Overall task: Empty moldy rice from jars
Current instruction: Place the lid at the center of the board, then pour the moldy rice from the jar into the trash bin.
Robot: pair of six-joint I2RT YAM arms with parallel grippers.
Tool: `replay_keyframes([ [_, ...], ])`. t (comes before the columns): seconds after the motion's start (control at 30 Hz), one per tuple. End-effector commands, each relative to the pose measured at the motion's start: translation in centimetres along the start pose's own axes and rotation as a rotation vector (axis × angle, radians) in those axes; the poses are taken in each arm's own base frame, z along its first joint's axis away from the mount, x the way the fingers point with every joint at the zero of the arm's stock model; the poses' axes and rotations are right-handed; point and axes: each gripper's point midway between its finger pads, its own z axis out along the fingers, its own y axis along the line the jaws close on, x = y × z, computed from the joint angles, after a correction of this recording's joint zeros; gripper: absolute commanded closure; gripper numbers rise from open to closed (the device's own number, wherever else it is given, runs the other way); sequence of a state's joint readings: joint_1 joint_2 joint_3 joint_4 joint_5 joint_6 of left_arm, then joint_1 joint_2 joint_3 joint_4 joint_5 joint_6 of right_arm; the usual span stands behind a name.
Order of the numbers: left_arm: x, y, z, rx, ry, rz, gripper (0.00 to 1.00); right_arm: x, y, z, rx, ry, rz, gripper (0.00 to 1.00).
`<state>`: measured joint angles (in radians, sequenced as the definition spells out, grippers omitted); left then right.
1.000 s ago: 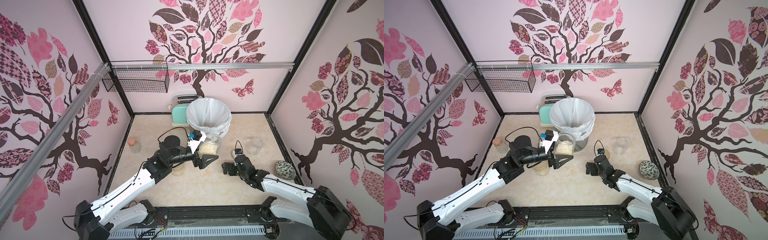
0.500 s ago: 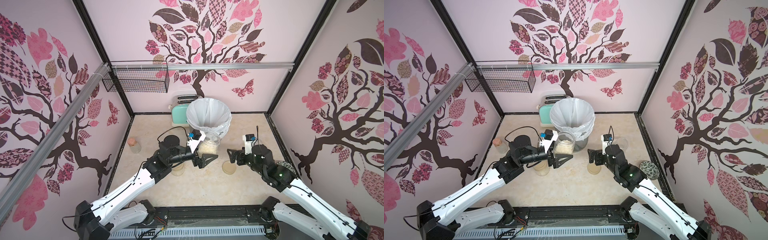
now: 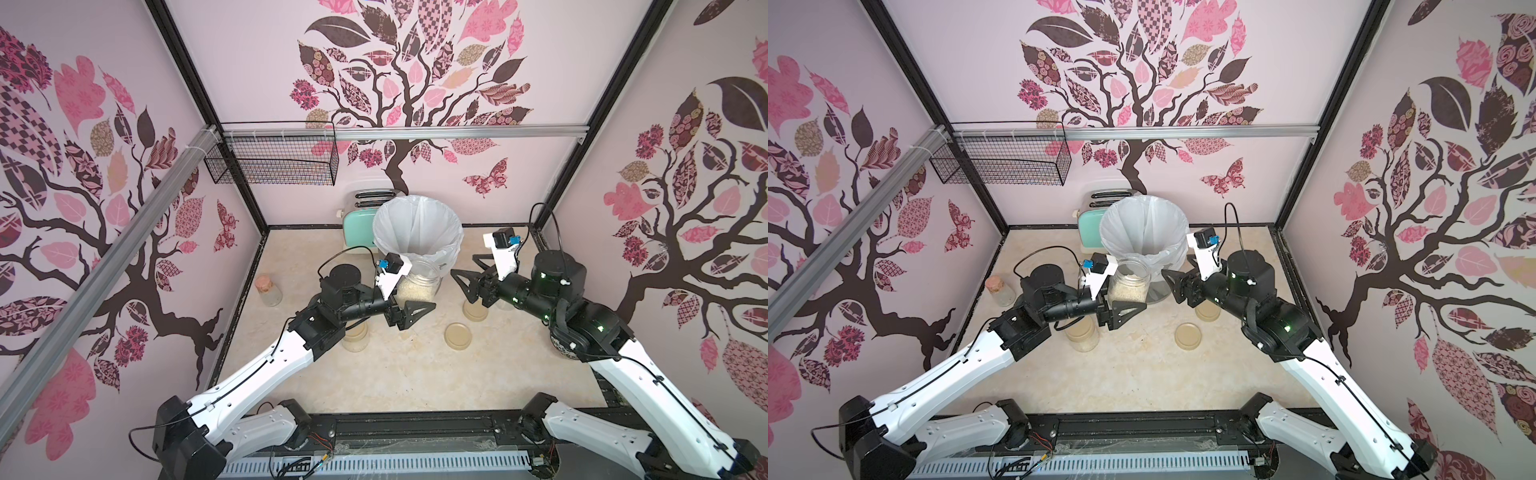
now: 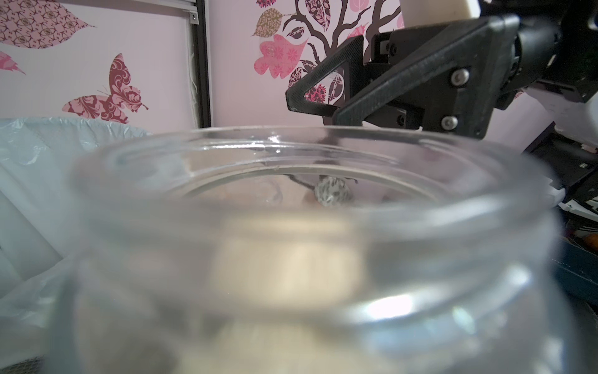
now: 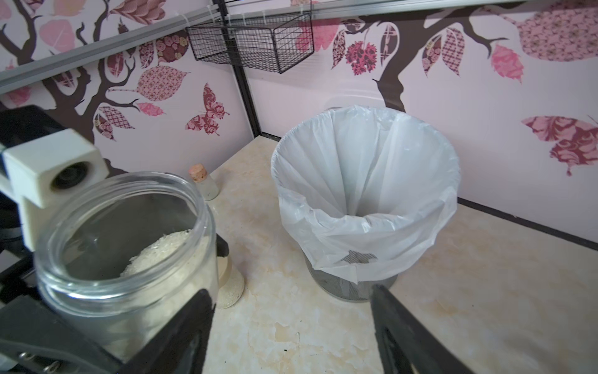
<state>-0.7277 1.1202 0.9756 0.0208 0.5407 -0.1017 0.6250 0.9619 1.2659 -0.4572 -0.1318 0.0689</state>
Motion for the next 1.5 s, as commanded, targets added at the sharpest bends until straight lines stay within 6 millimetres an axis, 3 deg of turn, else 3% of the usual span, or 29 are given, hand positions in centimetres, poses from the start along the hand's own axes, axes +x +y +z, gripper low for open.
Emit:
replay_keyframes([
  [0.0, -4.6, -0.3, -0.8, 0.023, -0.128, 0.078, 0.37, -1.2, 2.3, -0.6, -0.125, 0.000, -0.056, 0.26],
  [0.4, -5.9, 2.9, -1.7, -0.024, -0.123, 0.106, 0.37, -6.3, 7.6, -0.4, -0.431, 0.005, -0.247, 0.39],
  [0.63, -7.1, 3.9, -1.9, 0.007, -0.124, 0.120, 0.37, -7.9, 8.3, 1.5, -0.514, 0.077, -0.330, 0.45],
  [0.9, -7.1, 4.6, -1.7, 0.070, -0.071, 0.135, 0.37, -8.3, 7.7, 3.6, -0.507, 0.133, -0.361, 0.46],
  [1.23, -6.3, 4.3, -1.1, 0.139, -0.003, 0.159, 0.37, -7.0, 7.0, 5.9, -0.507, 0.200, -0.356, 0.51],
  [1.47, -5.9, 4.5, -1.1, 0.168, 0.033, 0.170, 0.37, -5.9, 7.6, 5.6, -0.559, 0.239, -0.330, 0.55],
])
